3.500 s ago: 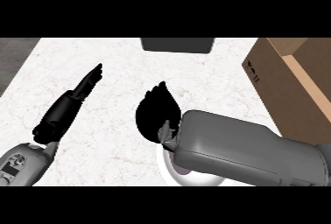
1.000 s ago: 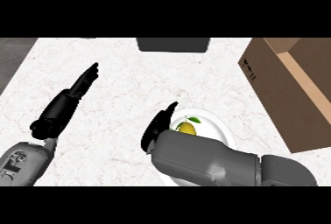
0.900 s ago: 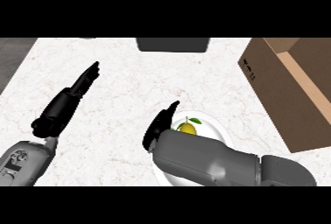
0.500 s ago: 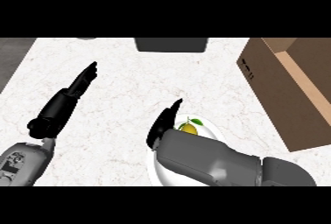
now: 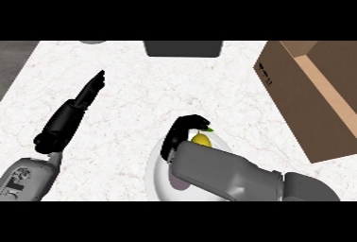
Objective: Pick the lemon from the plate and place it in the cardboard box
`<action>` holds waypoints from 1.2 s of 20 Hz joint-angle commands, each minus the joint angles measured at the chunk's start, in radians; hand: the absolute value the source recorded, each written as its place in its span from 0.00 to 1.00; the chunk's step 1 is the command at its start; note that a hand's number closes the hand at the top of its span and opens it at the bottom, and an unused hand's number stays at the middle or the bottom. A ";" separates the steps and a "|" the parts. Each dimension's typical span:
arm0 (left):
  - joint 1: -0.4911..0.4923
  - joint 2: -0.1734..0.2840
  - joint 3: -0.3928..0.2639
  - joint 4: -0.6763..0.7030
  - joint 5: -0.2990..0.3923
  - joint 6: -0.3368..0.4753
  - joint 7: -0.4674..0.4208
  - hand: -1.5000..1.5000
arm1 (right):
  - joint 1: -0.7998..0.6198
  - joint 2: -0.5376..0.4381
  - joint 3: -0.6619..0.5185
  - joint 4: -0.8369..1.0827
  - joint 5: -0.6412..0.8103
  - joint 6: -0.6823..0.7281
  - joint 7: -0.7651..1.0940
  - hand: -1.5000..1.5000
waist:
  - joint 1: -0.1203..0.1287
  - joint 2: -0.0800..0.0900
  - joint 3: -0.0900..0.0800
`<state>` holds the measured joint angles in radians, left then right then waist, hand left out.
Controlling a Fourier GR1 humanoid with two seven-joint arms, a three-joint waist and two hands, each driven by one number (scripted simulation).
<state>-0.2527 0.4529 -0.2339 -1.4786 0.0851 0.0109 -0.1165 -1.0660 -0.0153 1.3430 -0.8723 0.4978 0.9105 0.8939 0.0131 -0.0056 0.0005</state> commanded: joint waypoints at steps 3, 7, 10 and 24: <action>-0.016 -0.039 -0.009 -0.020 -0.039 0.008 0.031 0.50 | 0.038 -0.003 0.056 -0.005 0.131 -0.107 -0.148 1.00 | -0.001 0.009 0.000; -0.041 -0.019 0.036 0.011 -0.015 -0.036 0.031 0.50 | 0.018 0.014 0.069 0.021 0.193 -0.140 -0.239 1.00 | 0.002 0.011 0.000; 0.019 0.002 0.038 -0.036 -0.013 -0.039 0.009 0.50 | -0.007 -0.066 -0.039 -0.028 0.202 -0.340 -0.245 1.00 | 0.006 0.011 0.001; 0.016 0.006 0.061 -0.064 0.001 -0.056 0.029 0.50 | -0.140 -0.246 -0.682 0.127 0.144 -1.083 -0.286 1.00 | 0.016 0.013 0.000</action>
<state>-0.2416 0.4507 -0.1814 -1.5257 0.0834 -0.0308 -0.0920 -1.1644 -0.2452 0.7411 -0.8084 0.6228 -0.0533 0.6474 0.0163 0.0104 0.0040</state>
